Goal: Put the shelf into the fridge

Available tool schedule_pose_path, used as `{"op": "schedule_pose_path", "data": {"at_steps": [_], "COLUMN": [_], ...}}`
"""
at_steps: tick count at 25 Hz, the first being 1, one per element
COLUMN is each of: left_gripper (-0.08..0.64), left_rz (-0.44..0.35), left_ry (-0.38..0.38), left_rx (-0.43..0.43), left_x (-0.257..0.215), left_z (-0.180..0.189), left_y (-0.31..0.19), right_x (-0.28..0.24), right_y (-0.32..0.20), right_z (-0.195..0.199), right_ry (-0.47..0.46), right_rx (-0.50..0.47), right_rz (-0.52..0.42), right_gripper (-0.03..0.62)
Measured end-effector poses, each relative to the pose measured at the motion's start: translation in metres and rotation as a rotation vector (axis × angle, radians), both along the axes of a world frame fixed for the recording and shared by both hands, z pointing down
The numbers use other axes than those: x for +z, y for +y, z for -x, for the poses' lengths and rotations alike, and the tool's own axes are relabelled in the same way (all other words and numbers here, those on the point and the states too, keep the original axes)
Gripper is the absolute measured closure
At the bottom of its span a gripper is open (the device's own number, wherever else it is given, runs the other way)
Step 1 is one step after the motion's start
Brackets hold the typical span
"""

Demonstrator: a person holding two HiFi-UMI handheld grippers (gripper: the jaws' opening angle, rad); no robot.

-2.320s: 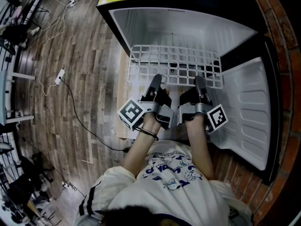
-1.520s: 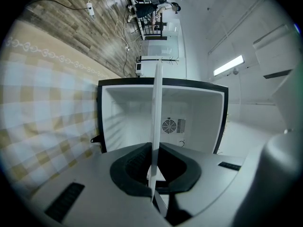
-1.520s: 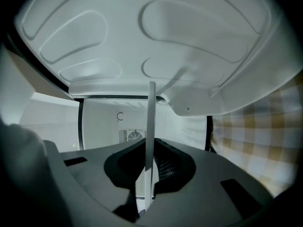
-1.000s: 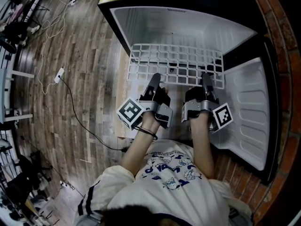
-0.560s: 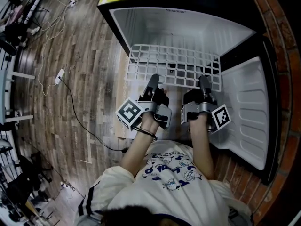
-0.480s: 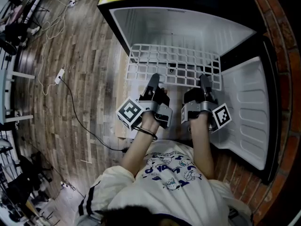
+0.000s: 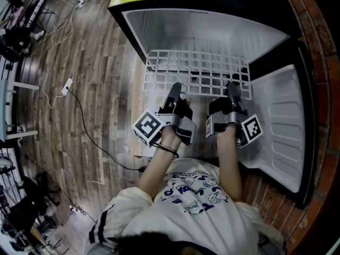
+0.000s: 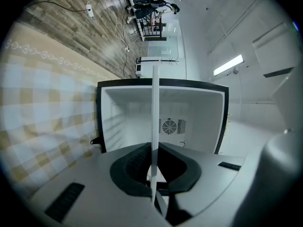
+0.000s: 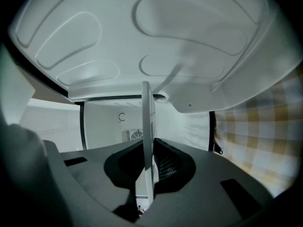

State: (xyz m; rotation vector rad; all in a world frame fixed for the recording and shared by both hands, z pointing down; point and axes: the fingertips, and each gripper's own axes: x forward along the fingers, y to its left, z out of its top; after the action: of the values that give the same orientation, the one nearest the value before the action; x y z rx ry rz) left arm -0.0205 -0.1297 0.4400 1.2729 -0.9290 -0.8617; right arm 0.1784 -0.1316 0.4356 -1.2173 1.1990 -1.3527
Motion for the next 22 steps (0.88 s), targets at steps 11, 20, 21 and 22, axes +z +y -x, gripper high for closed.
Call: {"op": "schedule_pose_path", "data": {"at_steps": [11,20,21,22], "left_gripper": [0.524,0.524,0.523,0.523], "left_rz": [0.002,0.001,-0.004,-0.008], "left_ry": [0.009,-0.006,0.001,0.006], "left_rx": [0.017,0.035,0.035,0.035], "left_x": [-0.0022,0.0009,-0.0007,-0.0021], "left_z": [-0.002,-0.0027,-0.0033,-0.0037], "left_y": [-0.0001,0.0004,-0.0002,-0.0006], "right_x": [-0.0005,0.0021,0.0019,0.0016], "right_y": [-0.0009,-0.0002,-0.0002,-0.0002], "right_z": [-0.0016,-0.0026,-0.0027,-0.0027], "right_ry": [0.0,-0.006,-0.006,-0.006], "right_rx": [0.01,0.013,0.014,0.014], "right_rz": [-0.005,-0.01,-0.01,-0.011], "right_gripper": [0.543,0.543,0.543,0.543]}}
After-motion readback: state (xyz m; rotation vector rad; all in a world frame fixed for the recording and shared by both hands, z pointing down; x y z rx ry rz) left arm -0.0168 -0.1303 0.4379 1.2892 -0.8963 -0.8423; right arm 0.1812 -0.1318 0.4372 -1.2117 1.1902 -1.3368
